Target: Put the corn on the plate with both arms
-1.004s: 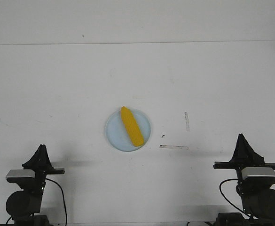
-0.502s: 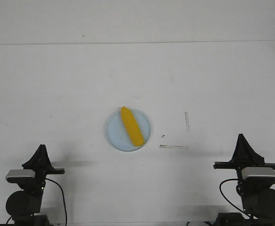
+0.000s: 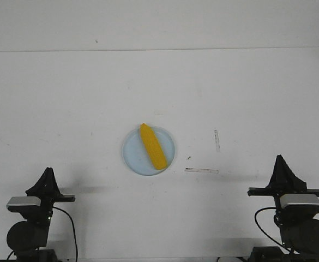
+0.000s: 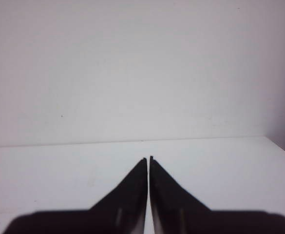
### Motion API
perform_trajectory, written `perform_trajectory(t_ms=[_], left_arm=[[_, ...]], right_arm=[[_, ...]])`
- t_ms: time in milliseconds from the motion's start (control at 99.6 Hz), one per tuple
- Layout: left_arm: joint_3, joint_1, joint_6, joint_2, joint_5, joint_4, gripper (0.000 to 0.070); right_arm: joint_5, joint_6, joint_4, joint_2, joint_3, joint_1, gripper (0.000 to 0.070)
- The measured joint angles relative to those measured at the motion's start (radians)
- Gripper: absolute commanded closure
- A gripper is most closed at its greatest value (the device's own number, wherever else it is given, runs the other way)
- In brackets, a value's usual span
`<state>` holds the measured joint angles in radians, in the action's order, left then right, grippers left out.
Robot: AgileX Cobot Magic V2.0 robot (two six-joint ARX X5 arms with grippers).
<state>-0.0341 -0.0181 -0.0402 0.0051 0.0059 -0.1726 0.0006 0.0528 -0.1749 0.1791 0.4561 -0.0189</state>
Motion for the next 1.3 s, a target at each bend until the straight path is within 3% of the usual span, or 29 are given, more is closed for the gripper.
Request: perform_trajectory(t_ms=[633,1054,1295], left_arm=[[0.000,0.000,0.000,0.000,0.000,0.000,0.0698],[0.000,0.000,0.000,0.000,0.000,0.000,0.0698],[0.000,0.000,0.000,0.000,0.000,0.001,0.0698]], right_arm=[[0.000,-0.001,-0.008,-0.017,-0.008,0.000,0.0694],[0.001,-0.001,0.069,-0.180,-0.246,0.019,0.0694],[0.004,-0.001,0.184,-0.177,-0.381,0.020,0.0694]])
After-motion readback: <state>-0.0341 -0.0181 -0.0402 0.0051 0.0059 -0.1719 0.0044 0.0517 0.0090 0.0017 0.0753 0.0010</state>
